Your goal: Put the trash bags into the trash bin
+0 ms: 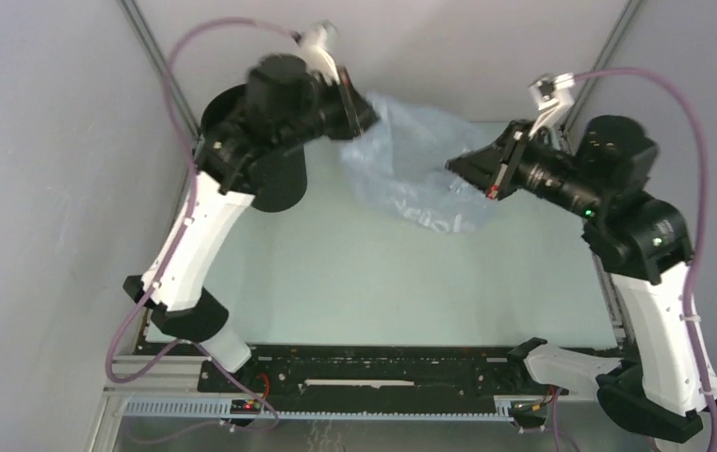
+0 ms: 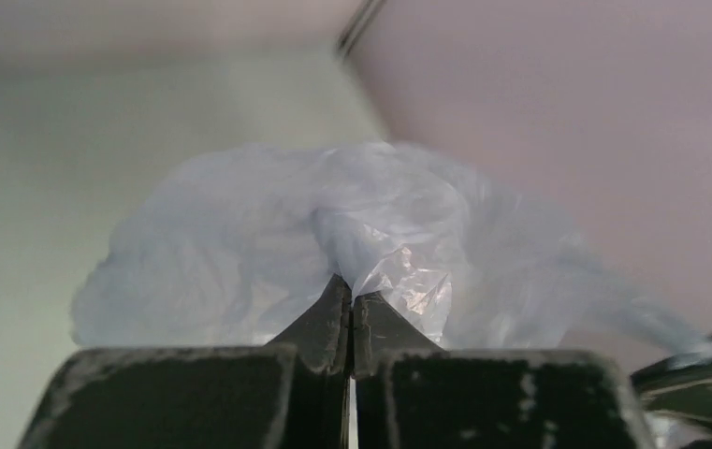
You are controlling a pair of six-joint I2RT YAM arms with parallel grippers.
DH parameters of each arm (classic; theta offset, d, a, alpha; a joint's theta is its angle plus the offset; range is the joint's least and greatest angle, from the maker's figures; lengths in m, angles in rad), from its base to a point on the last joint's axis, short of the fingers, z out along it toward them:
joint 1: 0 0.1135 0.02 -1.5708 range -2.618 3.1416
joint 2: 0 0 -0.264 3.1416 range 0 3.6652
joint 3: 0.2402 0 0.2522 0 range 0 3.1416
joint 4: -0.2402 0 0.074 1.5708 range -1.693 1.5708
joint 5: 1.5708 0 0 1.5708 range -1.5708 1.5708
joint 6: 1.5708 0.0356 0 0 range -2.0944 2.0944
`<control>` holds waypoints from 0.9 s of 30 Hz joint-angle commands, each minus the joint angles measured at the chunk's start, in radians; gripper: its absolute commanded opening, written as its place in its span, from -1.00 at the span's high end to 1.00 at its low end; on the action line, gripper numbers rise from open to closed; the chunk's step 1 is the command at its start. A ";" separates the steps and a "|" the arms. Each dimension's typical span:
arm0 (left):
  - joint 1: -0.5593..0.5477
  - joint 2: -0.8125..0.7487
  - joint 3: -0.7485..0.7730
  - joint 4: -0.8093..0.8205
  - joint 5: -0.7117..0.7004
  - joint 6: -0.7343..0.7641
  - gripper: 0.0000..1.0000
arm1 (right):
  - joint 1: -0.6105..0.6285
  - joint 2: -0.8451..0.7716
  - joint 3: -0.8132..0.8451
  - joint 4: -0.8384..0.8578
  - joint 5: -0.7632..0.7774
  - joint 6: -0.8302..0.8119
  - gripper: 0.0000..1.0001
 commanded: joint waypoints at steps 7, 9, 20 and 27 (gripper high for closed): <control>0.028 -0.279 -0.485 0.081 -0.126 -0.006 1.00 | -0.055 -0.134 -0.497 0.059 -0.074 -0.019 1.00; 0.043 -0.298 -0.682 0.059 -0.052 -0.026 1.00 | -0.057 -0.179 -0.664 0.041 -0.109 0.011 1.00; 0.046 -0.278 -0.652 0.035 0.036 0.020 0.96 | -0.207 -0.203 -0.733 0.185 -0.408 0.155 1.00; 0.047 -0.280 -0.635 0.012 -0.013 0.044 0.51 | -0.285 -0.166 -0.733 0.225 -0.464 0.184 1.00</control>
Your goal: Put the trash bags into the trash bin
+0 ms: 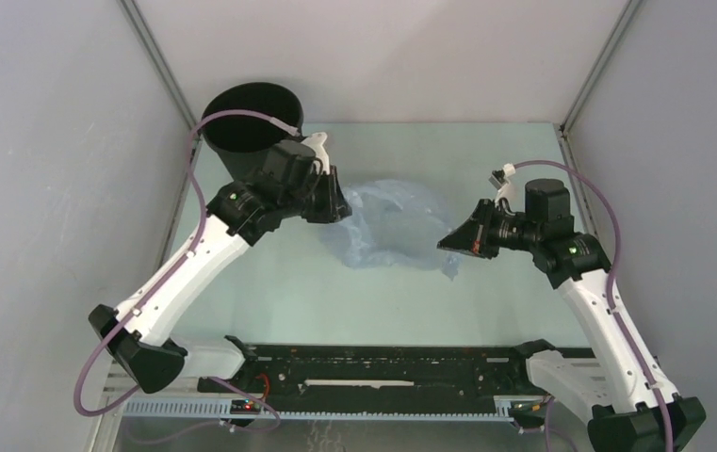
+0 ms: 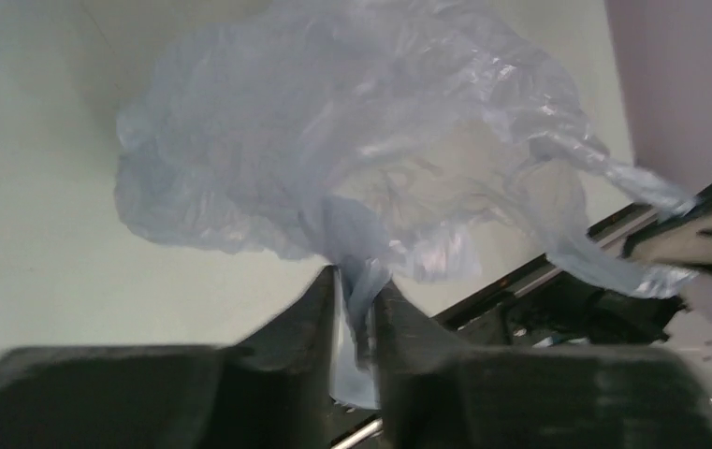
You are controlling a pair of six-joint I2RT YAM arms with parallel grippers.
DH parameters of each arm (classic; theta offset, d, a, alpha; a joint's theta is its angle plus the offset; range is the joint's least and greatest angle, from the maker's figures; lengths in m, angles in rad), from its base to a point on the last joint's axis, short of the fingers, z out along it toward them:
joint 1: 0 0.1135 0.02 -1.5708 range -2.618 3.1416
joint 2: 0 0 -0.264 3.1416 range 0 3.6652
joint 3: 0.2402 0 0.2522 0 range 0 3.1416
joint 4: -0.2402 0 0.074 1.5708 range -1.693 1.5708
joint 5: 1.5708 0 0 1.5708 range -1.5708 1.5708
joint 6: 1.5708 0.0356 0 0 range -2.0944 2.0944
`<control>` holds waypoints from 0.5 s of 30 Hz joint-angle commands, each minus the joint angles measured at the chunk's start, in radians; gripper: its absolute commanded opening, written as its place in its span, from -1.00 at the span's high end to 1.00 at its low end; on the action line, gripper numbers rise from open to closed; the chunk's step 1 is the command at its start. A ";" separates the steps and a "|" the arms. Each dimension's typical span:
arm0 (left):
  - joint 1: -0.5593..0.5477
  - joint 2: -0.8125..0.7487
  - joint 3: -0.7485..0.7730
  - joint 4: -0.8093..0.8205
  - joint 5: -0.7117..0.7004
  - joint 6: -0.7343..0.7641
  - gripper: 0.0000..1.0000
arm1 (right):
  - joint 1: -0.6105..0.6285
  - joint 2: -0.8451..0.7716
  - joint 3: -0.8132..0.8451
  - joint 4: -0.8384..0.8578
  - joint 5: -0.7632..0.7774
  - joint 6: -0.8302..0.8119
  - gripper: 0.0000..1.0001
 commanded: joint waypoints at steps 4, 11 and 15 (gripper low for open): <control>0.004 -0.094 -0.115 -0.007 -0.034 -0.031 -0.49 | -0.022 0.017 0.012 0.063 -0.095 0.040 1.00; -0.044 -0.219 -0.233 -0.071 -0.042 -0.160 -0.92 | -0.025 0.010 0.012 0.095 -0.080 0.073 1.00; -0.131 -0.273 -0.220 -0.124 -0.188 -0.211 -1.00 | -0.025 0.004 0.012 0.169 -0.024 0.168 1.00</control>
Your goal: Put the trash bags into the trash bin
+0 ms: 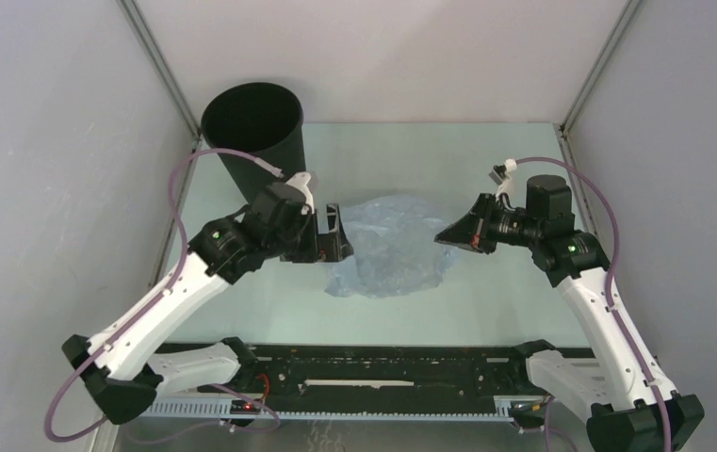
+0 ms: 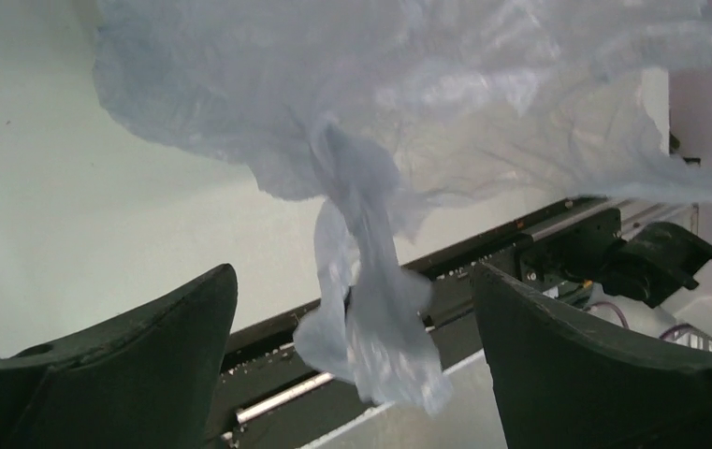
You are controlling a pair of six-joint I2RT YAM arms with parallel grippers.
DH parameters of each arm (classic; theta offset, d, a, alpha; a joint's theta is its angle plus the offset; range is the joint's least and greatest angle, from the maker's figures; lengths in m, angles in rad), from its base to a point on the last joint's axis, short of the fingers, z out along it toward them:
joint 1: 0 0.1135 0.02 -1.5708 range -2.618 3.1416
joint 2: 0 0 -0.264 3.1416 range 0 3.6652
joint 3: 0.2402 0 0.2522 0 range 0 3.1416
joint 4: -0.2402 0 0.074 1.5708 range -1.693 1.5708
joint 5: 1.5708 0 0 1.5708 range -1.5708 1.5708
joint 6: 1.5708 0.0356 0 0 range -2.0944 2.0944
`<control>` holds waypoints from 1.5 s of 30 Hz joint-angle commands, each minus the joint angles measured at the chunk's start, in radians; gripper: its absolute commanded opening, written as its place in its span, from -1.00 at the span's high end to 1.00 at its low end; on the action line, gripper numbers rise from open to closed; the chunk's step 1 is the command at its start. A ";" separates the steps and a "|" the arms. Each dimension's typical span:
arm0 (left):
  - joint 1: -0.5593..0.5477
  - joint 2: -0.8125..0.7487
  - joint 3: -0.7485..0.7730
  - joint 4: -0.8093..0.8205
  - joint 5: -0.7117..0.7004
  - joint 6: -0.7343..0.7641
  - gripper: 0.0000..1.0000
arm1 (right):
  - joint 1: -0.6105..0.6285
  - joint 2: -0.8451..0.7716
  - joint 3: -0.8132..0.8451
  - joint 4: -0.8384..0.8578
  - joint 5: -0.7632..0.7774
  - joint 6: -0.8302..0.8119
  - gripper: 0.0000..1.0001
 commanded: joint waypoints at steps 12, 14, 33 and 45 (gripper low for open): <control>-0.182 0.039 0.214 -0.155 -0.297 -0.087 -0.93 | 0.019 -0.015 0.012 0.214 0.112 0.181 1.00; -0.204 0.067 0.224 -0.153 -0.286 -0.088 -0.75 | 0.022 -0.021 0.012 0.206 0.129 0.180 1.00; -0.305 0.130 0.209 -0.301 -0.435 -0.107 0.17 | 0.050 -0.052 0.012 0.106 0.213 0.088 1.00; -0.250 0.129 0.231 -0.183 -0.290 -0.073 1.00 | 0.109 -0.033 0.119 -0.338 0.537 -0.162 -0.05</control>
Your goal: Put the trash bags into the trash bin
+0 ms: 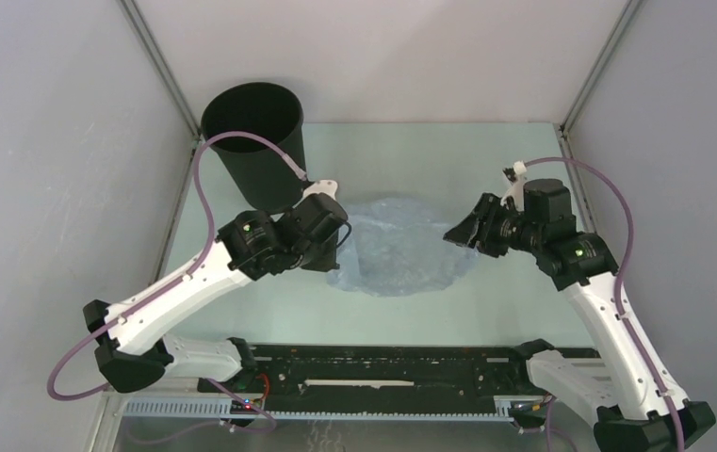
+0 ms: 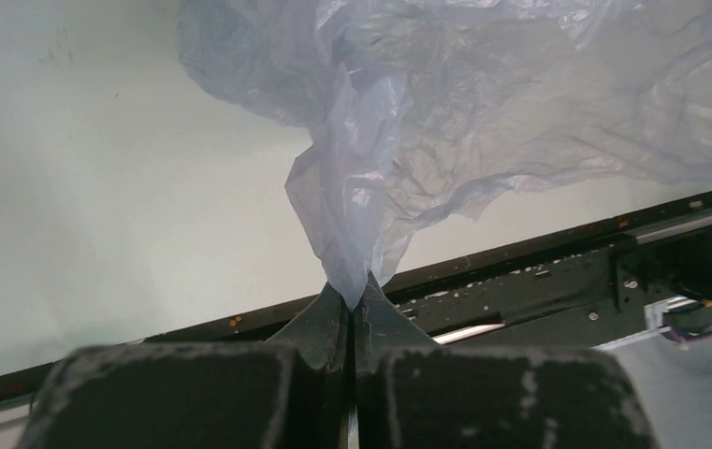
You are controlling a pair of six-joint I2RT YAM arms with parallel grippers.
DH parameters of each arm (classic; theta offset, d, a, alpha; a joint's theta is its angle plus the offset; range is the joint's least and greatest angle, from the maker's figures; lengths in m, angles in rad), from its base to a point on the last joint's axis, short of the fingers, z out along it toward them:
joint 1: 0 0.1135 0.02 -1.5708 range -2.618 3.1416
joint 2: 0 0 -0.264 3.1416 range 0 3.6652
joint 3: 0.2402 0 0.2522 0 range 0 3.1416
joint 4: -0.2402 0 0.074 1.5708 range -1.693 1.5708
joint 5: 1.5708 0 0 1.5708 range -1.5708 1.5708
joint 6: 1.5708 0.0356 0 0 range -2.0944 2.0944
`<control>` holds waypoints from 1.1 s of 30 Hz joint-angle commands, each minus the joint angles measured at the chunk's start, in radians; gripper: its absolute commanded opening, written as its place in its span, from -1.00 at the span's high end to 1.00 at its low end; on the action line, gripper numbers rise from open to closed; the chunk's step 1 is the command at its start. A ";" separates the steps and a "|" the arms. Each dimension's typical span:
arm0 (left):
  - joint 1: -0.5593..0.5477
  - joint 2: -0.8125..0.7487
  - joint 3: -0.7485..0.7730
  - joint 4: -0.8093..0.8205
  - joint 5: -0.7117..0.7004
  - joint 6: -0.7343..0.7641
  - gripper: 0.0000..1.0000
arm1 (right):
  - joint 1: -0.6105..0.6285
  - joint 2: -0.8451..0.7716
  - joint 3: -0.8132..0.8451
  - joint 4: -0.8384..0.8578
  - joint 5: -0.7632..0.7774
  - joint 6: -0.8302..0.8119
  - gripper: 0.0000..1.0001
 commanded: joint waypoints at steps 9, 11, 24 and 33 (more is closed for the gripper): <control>0.082 -0.012 0.007 0.167 0.163 0.030 1.00 | 0.359 -0.047 0.068 -0.463 0.728 0.030 -0.69; 0.086 -0.012 0.003 0.169 0.173 0.028 1.00 | 0.378 -0.068 0.058 -0.484 0.773 0.055 -0.69; 0.135 -0.027 -0.063 0.233 0.245 0.036 1.00 | 0.413 -0.136 -0.130 -0.194 0.645 0.004 0.22; 0.496 0.259 0.184 0.529 0.687 -0.188 1.00 | -0.023 0.138 0.216 -0.002 0.347 -0.085 1.00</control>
